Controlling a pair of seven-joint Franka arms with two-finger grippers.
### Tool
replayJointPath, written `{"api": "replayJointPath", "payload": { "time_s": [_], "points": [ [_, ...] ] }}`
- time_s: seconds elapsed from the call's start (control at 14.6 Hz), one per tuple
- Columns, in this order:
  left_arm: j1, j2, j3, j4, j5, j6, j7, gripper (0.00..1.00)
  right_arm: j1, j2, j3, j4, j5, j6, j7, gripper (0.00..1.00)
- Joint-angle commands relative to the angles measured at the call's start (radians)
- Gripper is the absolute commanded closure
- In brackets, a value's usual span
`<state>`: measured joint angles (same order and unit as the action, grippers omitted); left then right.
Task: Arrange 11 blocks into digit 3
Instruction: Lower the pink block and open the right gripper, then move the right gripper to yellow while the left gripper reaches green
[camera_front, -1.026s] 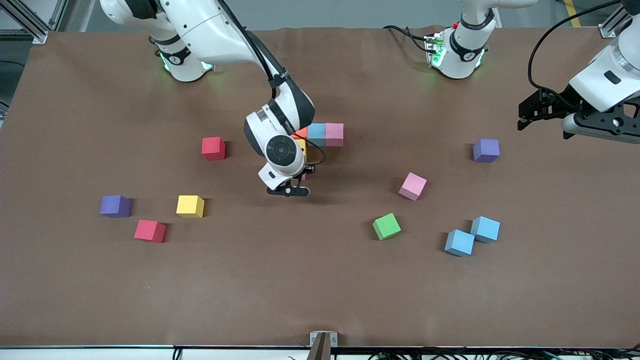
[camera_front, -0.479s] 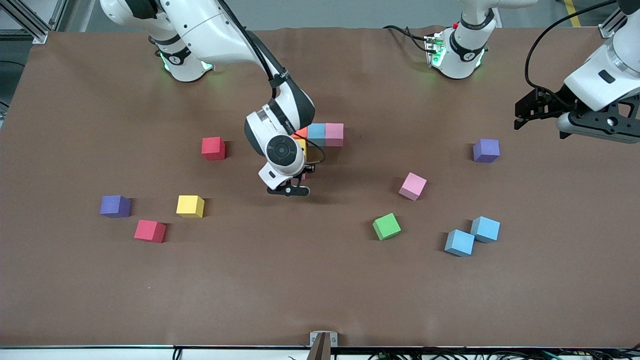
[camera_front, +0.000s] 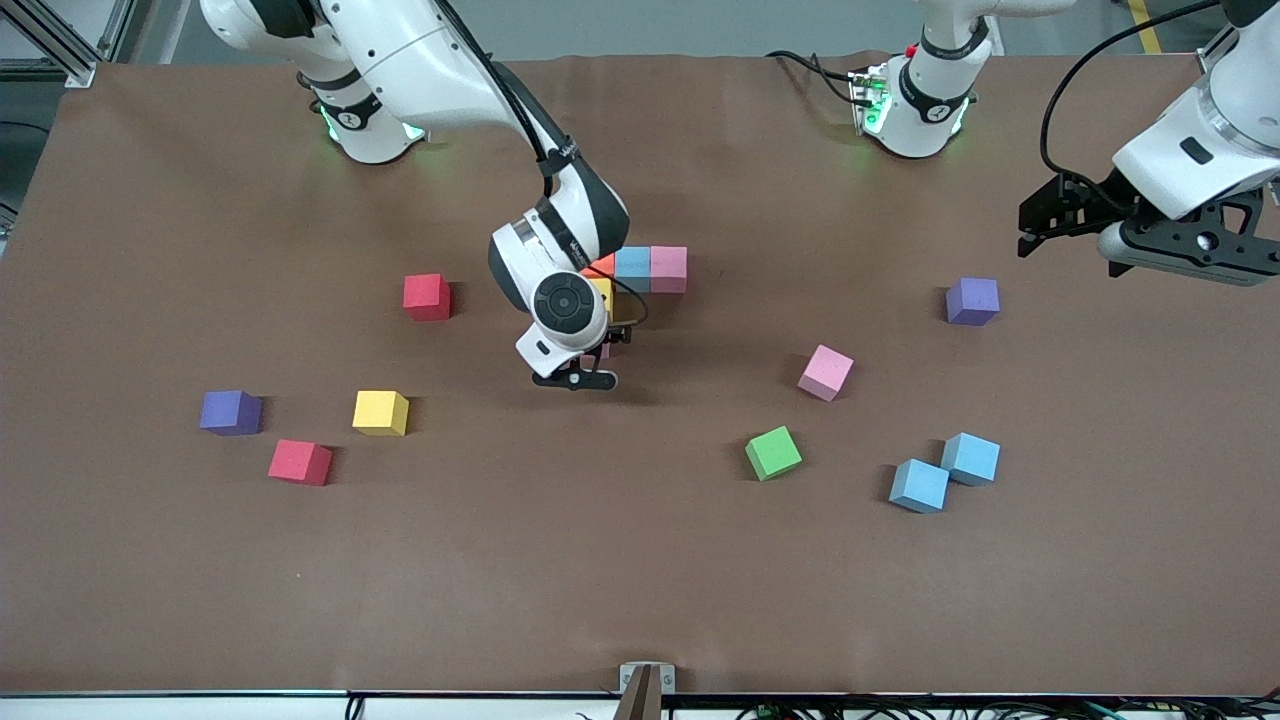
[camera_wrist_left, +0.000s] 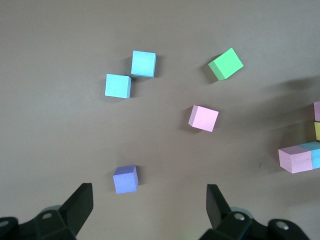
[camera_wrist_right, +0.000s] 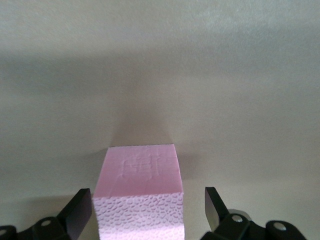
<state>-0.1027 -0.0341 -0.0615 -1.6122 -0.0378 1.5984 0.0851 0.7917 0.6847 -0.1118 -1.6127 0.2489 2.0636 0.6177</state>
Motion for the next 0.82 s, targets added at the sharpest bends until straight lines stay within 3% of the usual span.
{"api": "replayJointPath", "payload": {
  "time_s": [0.0, 0.34, 0.62, 0.75],
  "points": [
    [0.005, -0.015, -0.007, 0.000, -0.024, -0.011, 0.022, 0.00, 0.000, -0.059, -0.006, 0.002, 0.006, -0.026, 0.008, 0.00],
    [0.006, -0.015, -0.007, 0.000, -0.024, -0.011, 0.024, 0.00, -0.118, -0.137, -0.029, 0.111, 0.001, -0.175, 0.005, 0.00],
    [0.011, -0.013, -0.007, 0.000, -0.024, -0.011, 0.018, 0.00, -0.215, -0.148, -0.120, 0.112, 0.001, -0.166, 0.010, 0.00],
    [0.009, -0.006, -0.007, -0.001, -0.024, -0.005, 0.001, 0.00, -0.285, -0.148, -0.126, 0.112, -0.002, -0.168, 0.002, 0.00]
  ]
}}
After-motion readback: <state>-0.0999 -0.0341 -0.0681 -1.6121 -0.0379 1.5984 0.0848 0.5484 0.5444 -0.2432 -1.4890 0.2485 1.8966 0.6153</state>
